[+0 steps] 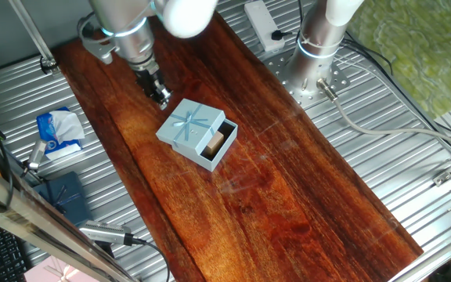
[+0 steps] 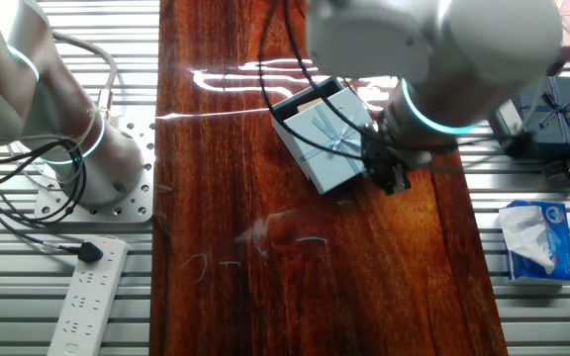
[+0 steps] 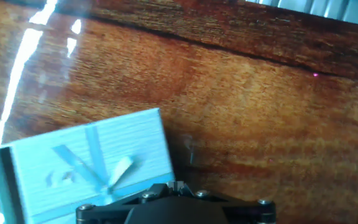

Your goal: Slide the outer casing onto the gift box

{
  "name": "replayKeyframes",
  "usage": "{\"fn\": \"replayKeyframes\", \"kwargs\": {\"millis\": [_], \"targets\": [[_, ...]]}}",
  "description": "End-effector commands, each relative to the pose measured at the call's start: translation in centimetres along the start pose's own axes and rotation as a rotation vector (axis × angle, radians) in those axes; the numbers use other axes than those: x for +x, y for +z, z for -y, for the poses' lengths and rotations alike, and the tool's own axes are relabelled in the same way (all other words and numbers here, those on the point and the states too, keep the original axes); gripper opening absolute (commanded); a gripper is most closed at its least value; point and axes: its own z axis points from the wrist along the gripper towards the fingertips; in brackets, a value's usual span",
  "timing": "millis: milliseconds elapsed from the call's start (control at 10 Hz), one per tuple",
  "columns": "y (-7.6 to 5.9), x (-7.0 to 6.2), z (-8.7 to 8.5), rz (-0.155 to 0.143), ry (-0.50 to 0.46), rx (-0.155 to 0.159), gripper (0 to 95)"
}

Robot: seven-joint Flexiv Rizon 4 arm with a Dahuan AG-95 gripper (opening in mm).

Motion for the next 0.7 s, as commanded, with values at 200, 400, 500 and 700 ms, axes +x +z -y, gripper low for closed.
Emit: {"fn": "replayKeyframes", "kwargs": {"millis": [200,400,500,700], "targets": [[0.8,-0.4,0.3,0.003,-0.024,-0.007,0.0],[1.3,-0.7,0.6,0.001,-0.033,-0.018,0.0],[1.6,-0.7,0.7,-0.004,-0.033,-0.027,0.0],[2.7,-0.7,0.6,-0.01,-0.032,-0.053,0.0]]}}
